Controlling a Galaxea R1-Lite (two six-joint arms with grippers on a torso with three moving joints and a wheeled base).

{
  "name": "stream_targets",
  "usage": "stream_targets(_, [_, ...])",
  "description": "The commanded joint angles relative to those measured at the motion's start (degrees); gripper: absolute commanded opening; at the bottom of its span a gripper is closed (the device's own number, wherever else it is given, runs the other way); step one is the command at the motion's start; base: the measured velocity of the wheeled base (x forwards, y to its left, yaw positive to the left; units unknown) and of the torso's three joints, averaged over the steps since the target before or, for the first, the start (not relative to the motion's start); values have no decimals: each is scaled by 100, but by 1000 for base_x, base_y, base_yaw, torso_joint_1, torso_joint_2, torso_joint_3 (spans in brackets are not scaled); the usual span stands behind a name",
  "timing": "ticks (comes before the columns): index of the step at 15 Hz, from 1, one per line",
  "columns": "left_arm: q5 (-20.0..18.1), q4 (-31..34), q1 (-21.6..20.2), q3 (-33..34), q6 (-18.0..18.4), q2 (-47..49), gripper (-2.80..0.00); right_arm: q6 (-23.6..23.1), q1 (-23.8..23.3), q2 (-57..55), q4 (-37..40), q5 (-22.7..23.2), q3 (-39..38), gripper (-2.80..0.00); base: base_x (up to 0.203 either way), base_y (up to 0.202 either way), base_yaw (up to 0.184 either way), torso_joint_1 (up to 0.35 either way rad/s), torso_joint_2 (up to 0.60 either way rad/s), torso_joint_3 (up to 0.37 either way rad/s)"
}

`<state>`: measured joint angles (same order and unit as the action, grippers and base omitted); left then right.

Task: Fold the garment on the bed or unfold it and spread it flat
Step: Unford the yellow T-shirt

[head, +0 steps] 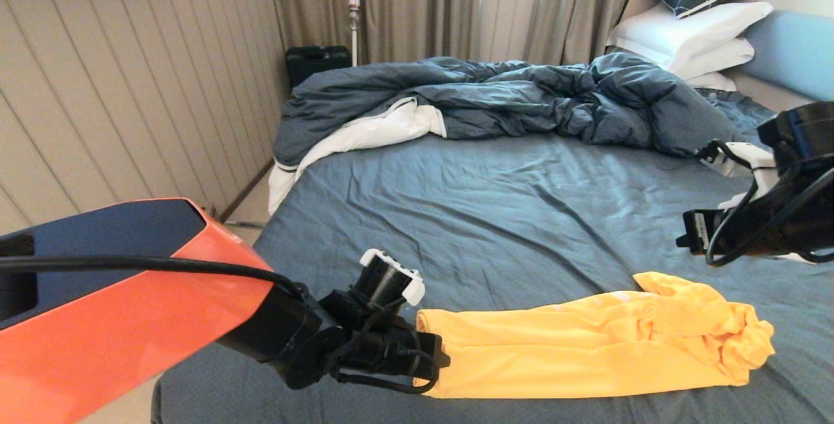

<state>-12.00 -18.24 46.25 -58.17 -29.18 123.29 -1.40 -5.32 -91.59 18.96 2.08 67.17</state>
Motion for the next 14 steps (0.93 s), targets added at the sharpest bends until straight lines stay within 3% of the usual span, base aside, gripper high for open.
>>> stream_targets(1, [-73, -13, 11, 7, -31, -103, -280, 0, 4, 1, 12, 2, -10, -280, 0, 0, 0, 0, 0, 0])
stream_targets(8, [-202, -22, 10, 334, -98, -433, -280, 0, -40, -43, 12, 2, -8, -280, 0, 0, 0, 0, 0, 0])
stream_targets(14, [-189, -23, -547, 687, -59, -745, -280, 0, -42, -52, 4, 2, -37, -280, 0, 0, 0, 0, 0, 0])
